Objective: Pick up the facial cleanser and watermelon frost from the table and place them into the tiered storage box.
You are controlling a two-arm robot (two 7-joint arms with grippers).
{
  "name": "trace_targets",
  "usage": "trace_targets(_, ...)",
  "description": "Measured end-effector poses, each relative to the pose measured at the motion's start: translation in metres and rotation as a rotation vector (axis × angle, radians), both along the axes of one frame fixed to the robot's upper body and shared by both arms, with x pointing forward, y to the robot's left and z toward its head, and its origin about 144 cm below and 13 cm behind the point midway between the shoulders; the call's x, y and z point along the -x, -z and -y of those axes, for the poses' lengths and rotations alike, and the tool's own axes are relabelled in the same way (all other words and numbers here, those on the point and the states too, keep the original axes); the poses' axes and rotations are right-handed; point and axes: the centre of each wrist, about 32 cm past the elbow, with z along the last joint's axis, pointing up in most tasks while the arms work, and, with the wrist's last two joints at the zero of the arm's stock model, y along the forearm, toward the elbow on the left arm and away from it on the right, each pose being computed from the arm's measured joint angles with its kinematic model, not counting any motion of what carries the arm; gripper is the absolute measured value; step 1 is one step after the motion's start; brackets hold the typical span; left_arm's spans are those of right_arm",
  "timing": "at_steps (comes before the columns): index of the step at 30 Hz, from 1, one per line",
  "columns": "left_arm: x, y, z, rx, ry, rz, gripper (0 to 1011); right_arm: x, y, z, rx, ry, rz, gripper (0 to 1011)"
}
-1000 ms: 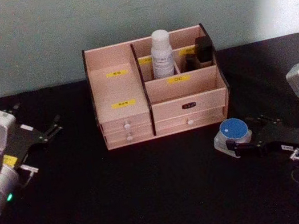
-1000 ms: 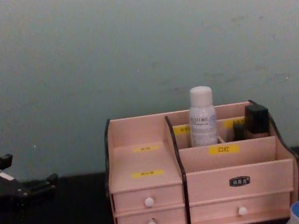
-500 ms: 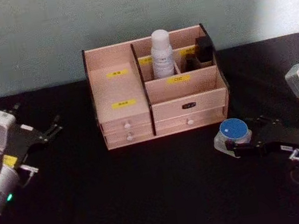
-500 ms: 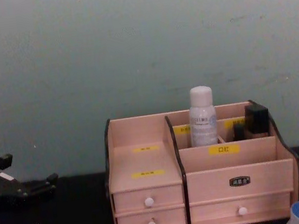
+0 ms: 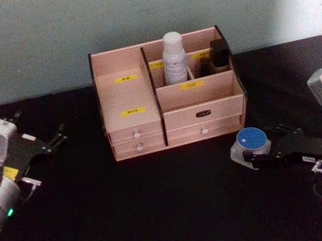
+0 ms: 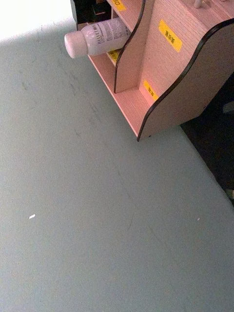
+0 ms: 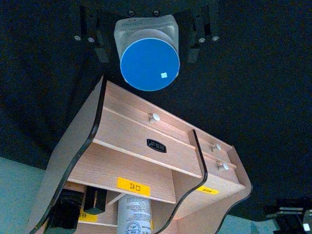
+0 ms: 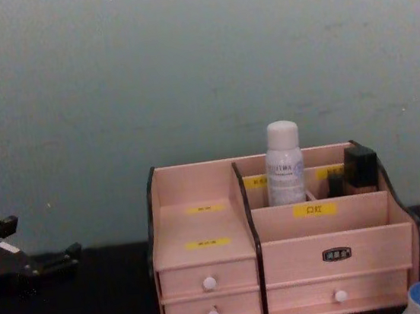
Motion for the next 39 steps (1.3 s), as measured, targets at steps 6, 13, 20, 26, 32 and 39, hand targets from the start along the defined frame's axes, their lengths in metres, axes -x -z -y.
trace_targets(6,0.0,0.0,0.0,0.0,0.0,0.0,1001,0.0,-0.0001,-0.0001,-0.001,0.0,0.0,1002)
trace_targets(13,0.0,0.0,0.0,0.0,0.0,0.0,1001,0.0,-0.0001,-0.0001,-0.001,0.0,-0.001,1002)
trace_targets(20,0.0,0.0,0.0,0.0,0.0,0.0,1001,0.0,-0.0001,-0.0001,-0.001,0.0,-0.001,1002)
trace_targets(26,0.0,0.0,0.0,0.0,0.0,0.0,1001,0.0,-0.0001,-0.0001,-0.001,0.0,-0.001,1003)
trace_targets(32,0.0,0.0,0.0,0.0,0.0,0.0,1001,0.0,-0.0001,-0.0001,-0.001,0.0,-0.001,1003)
trace_targets(39,0.0,0.0,0.0,0.0,0.0,0.0,1001,0.0,-0.0001,-0.0001,-0.001,0.0,-0.001,881)
